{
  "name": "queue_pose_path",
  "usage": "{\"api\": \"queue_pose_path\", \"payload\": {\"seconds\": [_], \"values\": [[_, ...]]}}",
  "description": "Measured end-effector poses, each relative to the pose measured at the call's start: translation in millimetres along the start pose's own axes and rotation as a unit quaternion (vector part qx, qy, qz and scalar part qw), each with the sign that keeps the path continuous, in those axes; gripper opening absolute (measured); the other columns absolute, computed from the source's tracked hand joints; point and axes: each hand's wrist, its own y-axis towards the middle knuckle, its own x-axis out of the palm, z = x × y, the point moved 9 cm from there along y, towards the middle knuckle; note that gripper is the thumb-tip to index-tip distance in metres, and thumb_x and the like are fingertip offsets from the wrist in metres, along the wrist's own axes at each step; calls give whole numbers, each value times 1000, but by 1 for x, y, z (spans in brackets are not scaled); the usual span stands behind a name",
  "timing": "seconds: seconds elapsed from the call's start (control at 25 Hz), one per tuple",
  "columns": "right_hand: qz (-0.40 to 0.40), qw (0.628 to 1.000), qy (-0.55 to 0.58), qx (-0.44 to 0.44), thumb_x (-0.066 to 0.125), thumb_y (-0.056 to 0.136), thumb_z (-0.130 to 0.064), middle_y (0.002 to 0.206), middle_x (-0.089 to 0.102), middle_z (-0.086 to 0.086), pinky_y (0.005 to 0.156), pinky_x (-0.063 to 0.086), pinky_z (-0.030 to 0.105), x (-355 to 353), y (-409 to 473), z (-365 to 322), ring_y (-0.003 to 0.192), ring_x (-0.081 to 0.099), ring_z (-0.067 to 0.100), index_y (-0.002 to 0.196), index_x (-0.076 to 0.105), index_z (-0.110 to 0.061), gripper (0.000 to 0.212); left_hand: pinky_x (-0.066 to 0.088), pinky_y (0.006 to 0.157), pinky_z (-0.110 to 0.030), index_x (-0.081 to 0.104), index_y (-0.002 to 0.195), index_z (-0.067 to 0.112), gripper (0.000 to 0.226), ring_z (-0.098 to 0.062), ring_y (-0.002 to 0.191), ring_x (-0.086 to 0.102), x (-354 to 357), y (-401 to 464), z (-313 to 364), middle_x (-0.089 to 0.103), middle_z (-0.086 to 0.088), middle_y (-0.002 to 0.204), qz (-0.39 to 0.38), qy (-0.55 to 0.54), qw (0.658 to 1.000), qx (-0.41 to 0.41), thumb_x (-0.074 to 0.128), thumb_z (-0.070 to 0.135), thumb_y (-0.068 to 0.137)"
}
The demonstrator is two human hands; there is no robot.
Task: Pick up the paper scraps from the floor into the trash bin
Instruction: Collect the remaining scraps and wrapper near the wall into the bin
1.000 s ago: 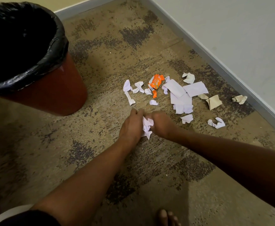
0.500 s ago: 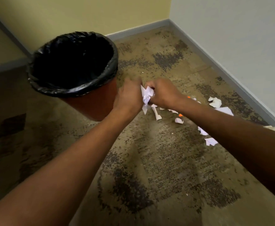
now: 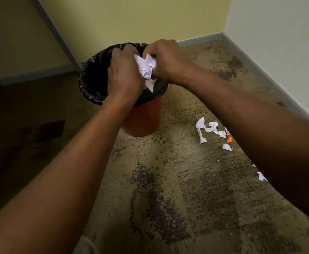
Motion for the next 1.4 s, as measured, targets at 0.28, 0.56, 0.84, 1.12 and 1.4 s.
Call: {"api": "queue_pose_path", "payload": {"seconds": [0.28, 0.56, 0.84, 1.12, 1.4], "values": [[31, 999, 26, 9, 75, 74, -16, 99, 61, 8, 71, 47, 36, 55, 3, 6, 88, 58, 25, 105, 64, -14, 33, 36, 75, -27, 62, 121, 15, 44, -23, 98, 56, 15, -7, -46, 56, -12, 119, -47, -20, 999, -20, 76, 24, 81], [-27, 999, 38, 11, 71, 80, -9, 125, 55, 12, 90, 50, 40, 64, -3, 3, 104, 59, 27, 142, 42, -13, 68, 51, 98, -43, 41, 148, 18, 77, -32, 116, 56, 30, -11, -73, 41, -12, 140, -120, 7, 991, -53, 78, 7, 81], [-5, 999, 36, 11, 72, 81, -12, 123, 59, 9, 91, 51, 44, 57, -5, 9, 104, 59, 25, 133, 51, -15, 57, 52, 96, -46, 48, 141, 19, 60, -29, 109, 59, 15, -11, -54, 46, -9, 135, -83, -7, 996, -2, 71, 6, 87], [166, 984, 41, -47, 55, 86, -14, 95, 57, -1, 67, 40, 20, 7, -57, 30, 81, 51, 11, 99, 59, -16, 14, 40, 62, -18, 59, 99, 12, 10, -12, 77, 50, 13, -77, 46, 50, 1, 97, -45, -72, 953, 290, 60, 18, 92], [4, 997, -49, 61, 60, 83, -12, 97, 56, 2, 73, 48, 37, 61, -131, 151, 88, 55, 23, 98, 55, -19, 17, 48, 70, -32, 45, 126, 22, 42, -18, 84, 56, 157, -196, -54, 45, -2, 128, -431, 114, 884, 141, 68, 25, 90]]}}
